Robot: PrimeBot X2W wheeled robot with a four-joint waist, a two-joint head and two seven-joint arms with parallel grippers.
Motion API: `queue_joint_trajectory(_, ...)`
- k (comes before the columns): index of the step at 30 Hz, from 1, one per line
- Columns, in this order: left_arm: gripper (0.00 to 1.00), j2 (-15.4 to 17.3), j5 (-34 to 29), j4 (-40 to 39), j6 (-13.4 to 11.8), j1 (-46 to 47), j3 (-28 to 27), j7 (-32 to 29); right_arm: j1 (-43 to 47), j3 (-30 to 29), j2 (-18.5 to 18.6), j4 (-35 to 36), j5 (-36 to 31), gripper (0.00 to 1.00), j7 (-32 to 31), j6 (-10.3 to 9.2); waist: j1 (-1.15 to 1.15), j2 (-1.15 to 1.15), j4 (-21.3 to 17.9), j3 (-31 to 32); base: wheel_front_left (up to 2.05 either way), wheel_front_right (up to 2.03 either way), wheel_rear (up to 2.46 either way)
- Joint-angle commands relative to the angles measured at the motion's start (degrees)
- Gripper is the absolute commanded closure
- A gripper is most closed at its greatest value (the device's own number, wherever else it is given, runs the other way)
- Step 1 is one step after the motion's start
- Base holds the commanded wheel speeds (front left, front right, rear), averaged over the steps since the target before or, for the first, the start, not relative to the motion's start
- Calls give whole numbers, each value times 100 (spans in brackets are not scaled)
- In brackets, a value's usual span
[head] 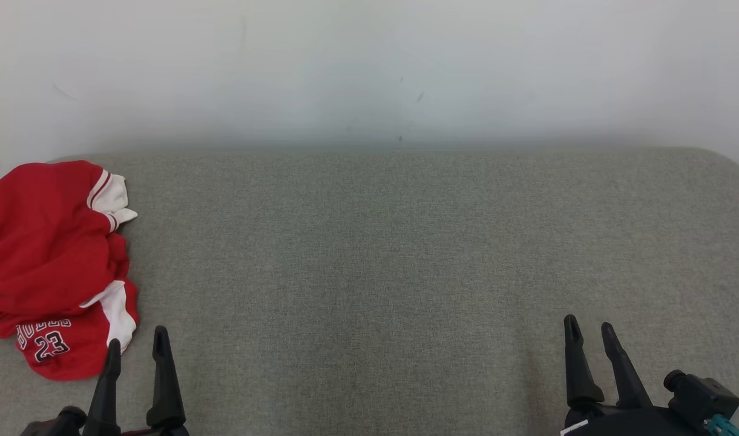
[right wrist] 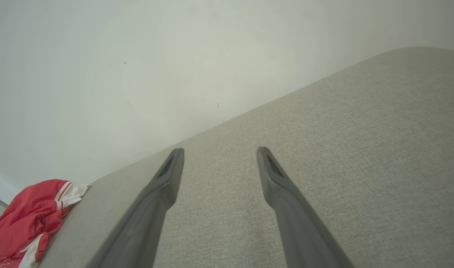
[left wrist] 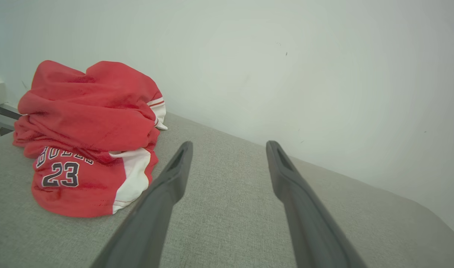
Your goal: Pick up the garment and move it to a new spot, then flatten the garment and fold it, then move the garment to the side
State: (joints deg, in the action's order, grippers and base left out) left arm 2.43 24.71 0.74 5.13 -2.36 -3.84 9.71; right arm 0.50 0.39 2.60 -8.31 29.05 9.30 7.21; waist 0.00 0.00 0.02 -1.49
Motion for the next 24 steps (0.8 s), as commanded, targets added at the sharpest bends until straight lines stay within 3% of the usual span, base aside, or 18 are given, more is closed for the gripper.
queue_joint_trajectory(1, 0, 45, -155, -104, 31, -44, -36, 63, 56, -29, 30, 66, -151, 0, 62, 35, 0, 0, 1, -5, 0, 0, 0)
queue_joint_trajectory(24, 0, 133, -1493, 50, 140, -153, -158, 354, 165, 1, 35, 158, -1337, 0, 379, 33, 0, 0, -28, -43, 0, 0, 0)
